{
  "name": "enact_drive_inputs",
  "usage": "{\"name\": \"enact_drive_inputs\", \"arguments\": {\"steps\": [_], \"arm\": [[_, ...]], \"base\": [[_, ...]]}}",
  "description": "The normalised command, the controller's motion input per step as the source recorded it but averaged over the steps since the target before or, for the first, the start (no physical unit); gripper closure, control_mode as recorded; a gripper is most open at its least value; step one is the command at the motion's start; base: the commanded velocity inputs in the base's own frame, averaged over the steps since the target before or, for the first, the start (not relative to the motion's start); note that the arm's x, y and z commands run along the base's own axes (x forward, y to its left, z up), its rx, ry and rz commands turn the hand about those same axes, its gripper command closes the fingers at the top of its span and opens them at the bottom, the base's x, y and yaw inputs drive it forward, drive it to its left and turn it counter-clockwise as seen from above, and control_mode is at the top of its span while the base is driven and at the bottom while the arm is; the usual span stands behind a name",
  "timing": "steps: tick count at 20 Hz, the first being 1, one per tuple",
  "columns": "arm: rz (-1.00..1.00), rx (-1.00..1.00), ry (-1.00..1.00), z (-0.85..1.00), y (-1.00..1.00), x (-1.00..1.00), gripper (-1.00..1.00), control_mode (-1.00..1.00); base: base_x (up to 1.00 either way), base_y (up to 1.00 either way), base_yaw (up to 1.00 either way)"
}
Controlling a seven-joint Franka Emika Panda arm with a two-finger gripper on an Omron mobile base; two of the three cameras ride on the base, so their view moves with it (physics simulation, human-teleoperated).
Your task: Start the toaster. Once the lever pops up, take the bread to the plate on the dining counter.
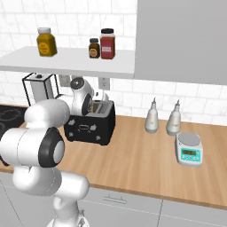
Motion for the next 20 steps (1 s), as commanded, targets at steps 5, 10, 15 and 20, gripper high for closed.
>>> {"name": "enact_drive_inputs", "arguments": {"steps": [5,10,15,20], "arm": [[0.0,0.0,0.0,0.0,0.0,0.0,1.0,-1.0],[0.0,0.0,0.0,0.0,0.0,0.0,1.0,-1.0],[0.0,0.01,-0.02,0.0,0.0,-0.12,1.0,-1.0],[0.0,0.09,-0.17,0.1,0.0,-0.53,1.0,-1.0]], "base": [[0.0,0.0,0.0],[0.0,0.0,0.0],[0.0,0.0,0.0],[0.0,0.0,0.0]]}}
